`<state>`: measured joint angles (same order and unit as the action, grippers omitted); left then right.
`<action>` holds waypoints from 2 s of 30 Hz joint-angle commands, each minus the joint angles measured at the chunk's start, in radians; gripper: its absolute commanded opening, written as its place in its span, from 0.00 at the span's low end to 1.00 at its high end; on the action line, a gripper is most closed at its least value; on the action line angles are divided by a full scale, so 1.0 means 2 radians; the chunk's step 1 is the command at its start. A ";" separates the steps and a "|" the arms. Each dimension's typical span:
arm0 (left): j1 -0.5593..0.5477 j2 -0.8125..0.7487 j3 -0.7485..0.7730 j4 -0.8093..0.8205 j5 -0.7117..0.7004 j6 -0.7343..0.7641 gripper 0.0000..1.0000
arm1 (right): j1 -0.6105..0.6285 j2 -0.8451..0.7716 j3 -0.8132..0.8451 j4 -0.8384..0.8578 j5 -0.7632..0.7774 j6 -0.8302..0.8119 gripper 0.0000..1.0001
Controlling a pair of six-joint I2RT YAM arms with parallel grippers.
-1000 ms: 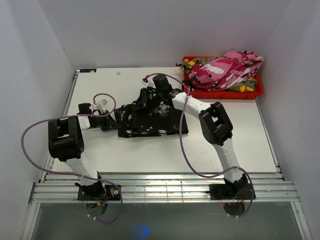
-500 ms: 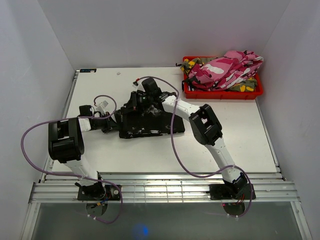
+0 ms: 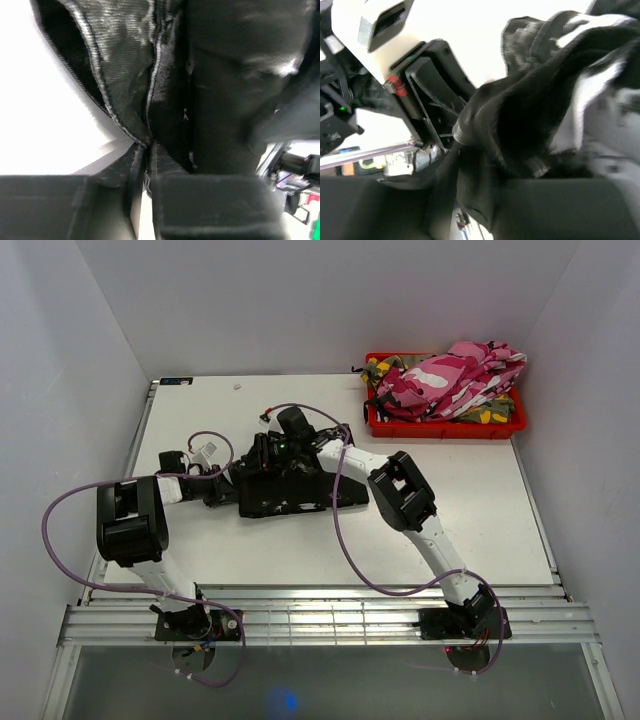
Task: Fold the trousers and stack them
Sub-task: Fold the trousers
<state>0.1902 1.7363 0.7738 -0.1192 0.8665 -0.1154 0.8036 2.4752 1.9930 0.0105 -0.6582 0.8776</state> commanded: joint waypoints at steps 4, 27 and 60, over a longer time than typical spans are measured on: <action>-0.006 -0.057 0.016 -0.039 -0.011 0.009 0.53 | 0.002 -0.029 -0.007 0.073 -0.065 -0.002 0.54; 0.047 -0.127 0.167 -0.240 0.054 0.512 0.45 | -0.026 -0.263 -0.269 -0.058 0.021 -0.496 0.34; -0.061 -0.021 0.140 -0.152 -0.027 0.777 0.57 | -0.001 -0.154 -0.269 -0.003 0.097 -0.482 0.32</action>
<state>0.0643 1.6859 1.0592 -0.4335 0.8444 1.3815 0.7944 2.1349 1.4399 0.0322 -0.4923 -0.0788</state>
